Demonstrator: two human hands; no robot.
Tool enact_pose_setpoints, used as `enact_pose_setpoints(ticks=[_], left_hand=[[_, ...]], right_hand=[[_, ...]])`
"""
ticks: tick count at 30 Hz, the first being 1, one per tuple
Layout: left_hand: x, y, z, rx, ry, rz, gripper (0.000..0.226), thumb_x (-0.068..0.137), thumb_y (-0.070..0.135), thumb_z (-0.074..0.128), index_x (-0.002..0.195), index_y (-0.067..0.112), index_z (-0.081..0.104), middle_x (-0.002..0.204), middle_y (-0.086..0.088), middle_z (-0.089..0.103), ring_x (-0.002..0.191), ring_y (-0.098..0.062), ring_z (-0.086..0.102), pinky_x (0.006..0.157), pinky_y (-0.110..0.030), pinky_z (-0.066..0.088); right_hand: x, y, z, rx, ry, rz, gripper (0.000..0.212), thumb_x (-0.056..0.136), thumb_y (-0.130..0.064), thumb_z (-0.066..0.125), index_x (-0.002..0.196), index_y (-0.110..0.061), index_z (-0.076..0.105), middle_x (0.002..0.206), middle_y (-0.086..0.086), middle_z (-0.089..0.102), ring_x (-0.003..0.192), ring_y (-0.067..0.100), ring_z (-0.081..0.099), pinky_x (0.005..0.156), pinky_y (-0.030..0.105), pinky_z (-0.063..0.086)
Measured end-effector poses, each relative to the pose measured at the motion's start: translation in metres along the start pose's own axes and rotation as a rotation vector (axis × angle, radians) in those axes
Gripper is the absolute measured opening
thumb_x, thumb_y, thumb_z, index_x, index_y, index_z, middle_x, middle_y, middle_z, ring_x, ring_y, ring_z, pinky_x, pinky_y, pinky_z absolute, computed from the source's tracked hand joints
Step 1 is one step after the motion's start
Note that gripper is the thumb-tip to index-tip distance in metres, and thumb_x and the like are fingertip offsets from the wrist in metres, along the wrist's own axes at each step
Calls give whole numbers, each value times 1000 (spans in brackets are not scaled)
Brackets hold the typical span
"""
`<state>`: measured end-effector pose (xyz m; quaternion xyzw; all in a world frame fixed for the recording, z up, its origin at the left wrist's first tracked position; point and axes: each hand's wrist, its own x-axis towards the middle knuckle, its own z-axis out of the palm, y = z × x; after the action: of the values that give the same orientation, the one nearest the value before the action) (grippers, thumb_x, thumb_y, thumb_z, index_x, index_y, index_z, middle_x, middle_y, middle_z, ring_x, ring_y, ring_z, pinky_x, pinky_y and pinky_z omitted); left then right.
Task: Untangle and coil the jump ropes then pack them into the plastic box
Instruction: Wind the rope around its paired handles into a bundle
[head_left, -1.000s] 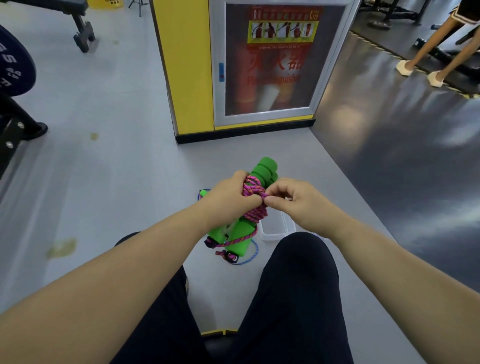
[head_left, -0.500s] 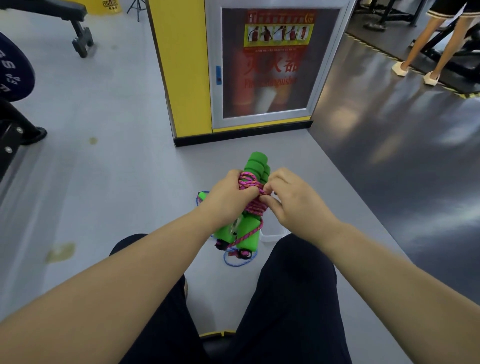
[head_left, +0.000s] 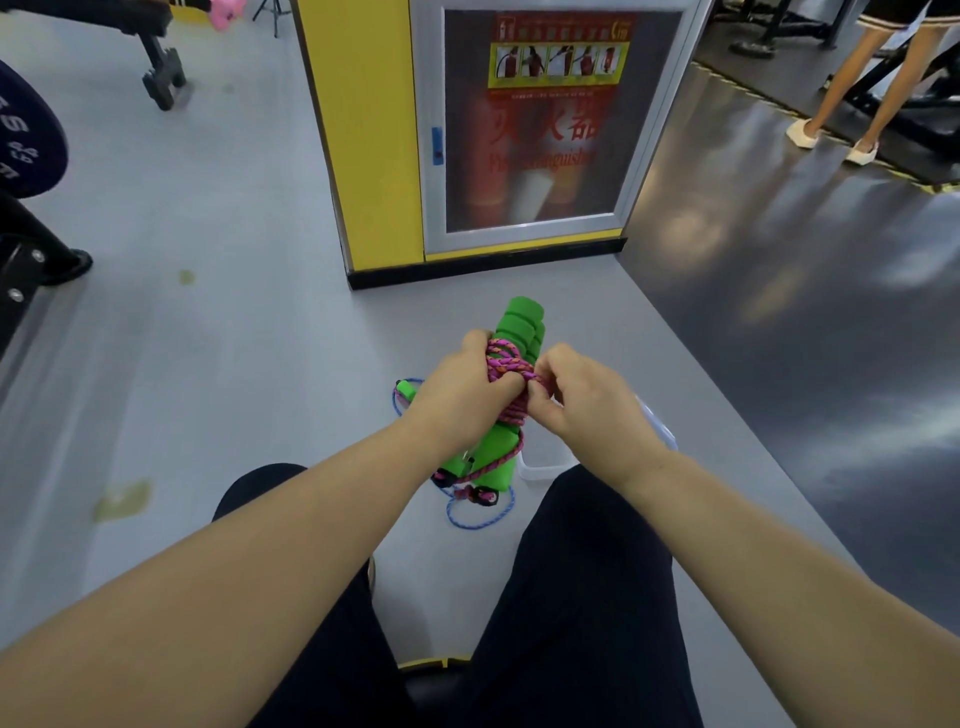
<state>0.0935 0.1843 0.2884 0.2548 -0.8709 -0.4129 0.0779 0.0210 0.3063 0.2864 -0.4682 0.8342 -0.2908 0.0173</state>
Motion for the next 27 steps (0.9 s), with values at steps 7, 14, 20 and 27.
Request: enact_pose_setpoints(ticks=[7,14,20,27], left_hand=[[3,3,-5,-52,-8,-17,39,90,24,53,124,9,43,99,-6,57,88,-25,55,76,-35,47],[-2,6,-22,-620,-108,-249,17,89,12,53,105,11,56,94,-16,65,81,-30,65,77,-39,55],[-9,2,-24,-704,-227,-282,26,91,10,50,117,8,53,101,-21,64,81,-31,65,78,-41,56],[-8,2,-20,-598,-284,-256,40,79,24,64,116,16,54,108,-19,66,96,-36,66,89,-52,52]], right_hand=[[7,4,-3,128,-108,170,8,88,-19,56,82,-14,54,62,-9,46,57,5,41,54,20,33],[-3,25,-4,214,-184,81,28,98,-32,34,77,-20,48,71,0,52,74,22,54,71,34,42],[-7,44,-9,438,-418,237,12,93,-25,52,87,-32,59,78,-7,59,66,0,51,68,11,42],[12,20,-27,513,4,144,21,88,-19,60,106,-29,56,103,-10,56,71,8,50,67,13,44]])
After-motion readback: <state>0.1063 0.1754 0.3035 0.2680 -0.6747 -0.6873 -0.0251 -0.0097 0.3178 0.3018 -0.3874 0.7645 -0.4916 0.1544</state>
